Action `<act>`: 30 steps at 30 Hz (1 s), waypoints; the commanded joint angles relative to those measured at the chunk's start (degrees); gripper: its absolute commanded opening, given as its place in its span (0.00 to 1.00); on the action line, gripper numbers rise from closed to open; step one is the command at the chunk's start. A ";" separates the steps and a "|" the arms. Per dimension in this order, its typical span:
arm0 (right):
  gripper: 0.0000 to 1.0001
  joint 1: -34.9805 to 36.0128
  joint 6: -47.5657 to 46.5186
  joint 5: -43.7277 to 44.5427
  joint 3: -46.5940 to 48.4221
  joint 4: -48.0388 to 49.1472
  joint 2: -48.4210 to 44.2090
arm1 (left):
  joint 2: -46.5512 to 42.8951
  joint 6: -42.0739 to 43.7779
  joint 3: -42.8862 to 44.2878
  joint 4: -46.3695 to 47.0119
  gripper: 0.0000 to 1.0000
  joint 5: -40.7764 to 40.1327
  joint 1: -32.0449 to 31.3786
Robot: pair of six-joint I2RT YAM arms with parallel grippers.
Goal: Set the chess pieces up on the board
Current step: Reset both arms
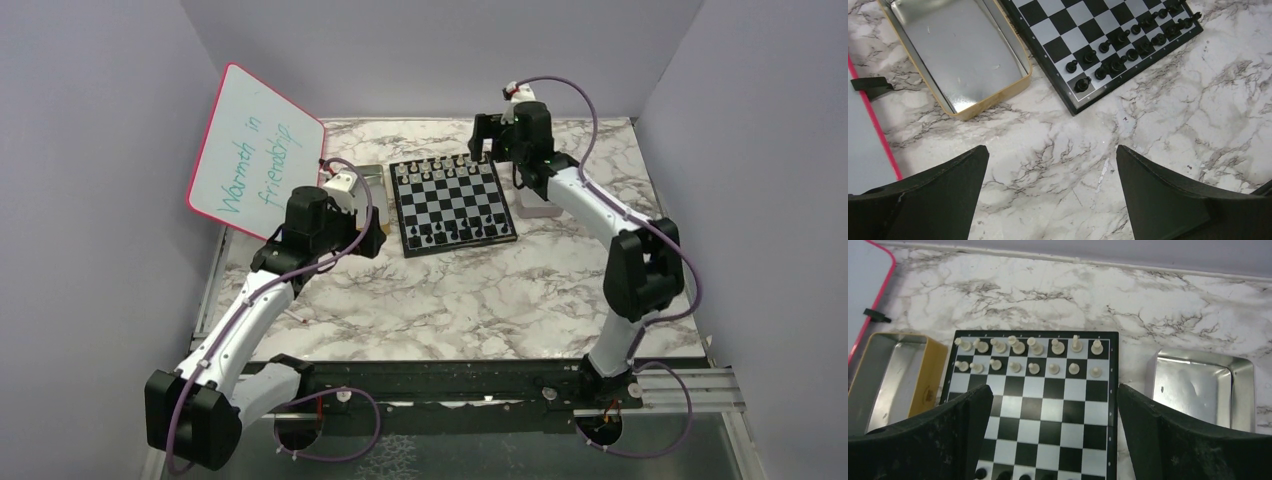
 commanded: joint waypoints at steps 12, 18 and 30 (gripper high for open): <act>1.00 -0.12 9.68 -4.14 -21.74 -16.40 -29.81 | 3.43 -13.88 10.11 3.17 0.99 3.62 0.13; 1.00 -0.10 9.62 -5.13 -31.83 -15.32 -40.09 | 1.31 -16.19 7.90 5.13 0.99 3.85 0.13; 1.00 -0.12 11.73 -7.83 -38.61 -13.15 -47.21 | -3.33 -18.18 -1.28 12.07 0.99 3.83 0.13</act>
